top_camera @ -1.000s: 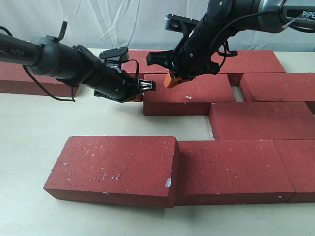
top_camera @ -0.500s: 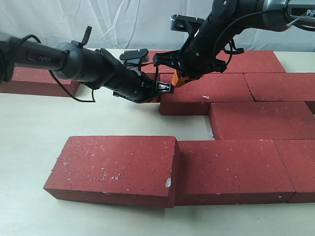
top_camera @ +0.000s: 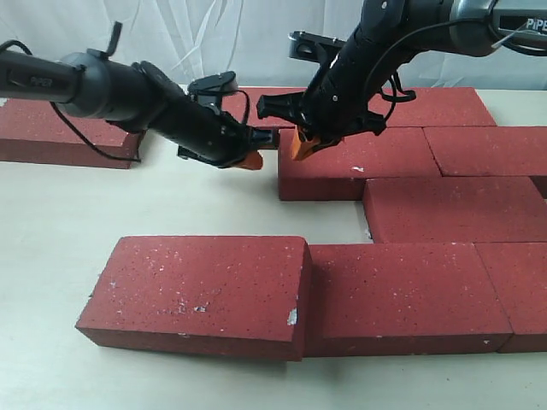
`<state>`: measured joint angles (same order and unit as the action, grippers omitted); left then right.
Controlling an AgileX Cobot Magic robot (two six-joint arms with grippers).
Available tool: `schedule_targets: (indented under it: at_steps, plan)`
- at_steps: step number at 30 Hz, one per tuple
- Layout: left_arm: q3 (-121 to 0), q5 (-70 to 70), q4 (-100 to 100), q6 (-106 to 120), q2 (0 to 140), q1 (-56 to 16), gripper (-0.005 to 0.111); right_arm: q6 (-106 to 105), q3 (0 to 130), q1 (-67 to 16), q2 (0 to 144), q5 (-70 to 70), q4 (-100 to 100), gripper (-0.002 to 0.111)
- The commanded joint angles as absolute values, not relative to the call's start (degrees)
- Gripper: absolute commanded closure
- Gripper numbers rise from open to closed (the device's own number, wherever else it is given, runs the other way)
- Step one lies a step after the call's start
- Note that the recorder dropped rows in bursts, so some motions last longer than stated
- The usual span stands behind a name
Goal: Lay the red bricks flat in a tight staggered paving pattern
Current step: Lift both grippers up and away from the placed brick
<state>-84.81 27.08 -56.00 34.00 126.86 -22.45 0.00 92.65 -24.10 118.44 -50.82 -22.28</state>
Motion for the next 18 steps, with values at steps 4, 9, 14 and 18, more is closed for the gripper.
schedule_targets:
  at_steps: [4, 9, 14, 18]
  plan:
    - [-85.1, 37.2, -41.8, 21.7, 122.5, -14.8, 0.107, 0.0, 92.7, -24.1, 117.9, -55.0, -22.4, 0.109]
    - [-84.0, 40.8, -32.5, 15.0, 118.4, -12.1, 0.107, 0.0, 92.7, -24.2, 117.9, -57.1, -22.4, 0.109]
    - [-79.9, 40.2, -29.8, 14.1, 112.7, -10.9, 0.107, -0.5, 92.7, -24.2, 117.9, -58.3, -22.3, 0.109]
    - [-76.5, 38.9, -27.5, 14.0, 108.7, -10.9, 0.107, -1.6, 90.9, -24.2, 117.6, -57.8, -22.3, 0.109]
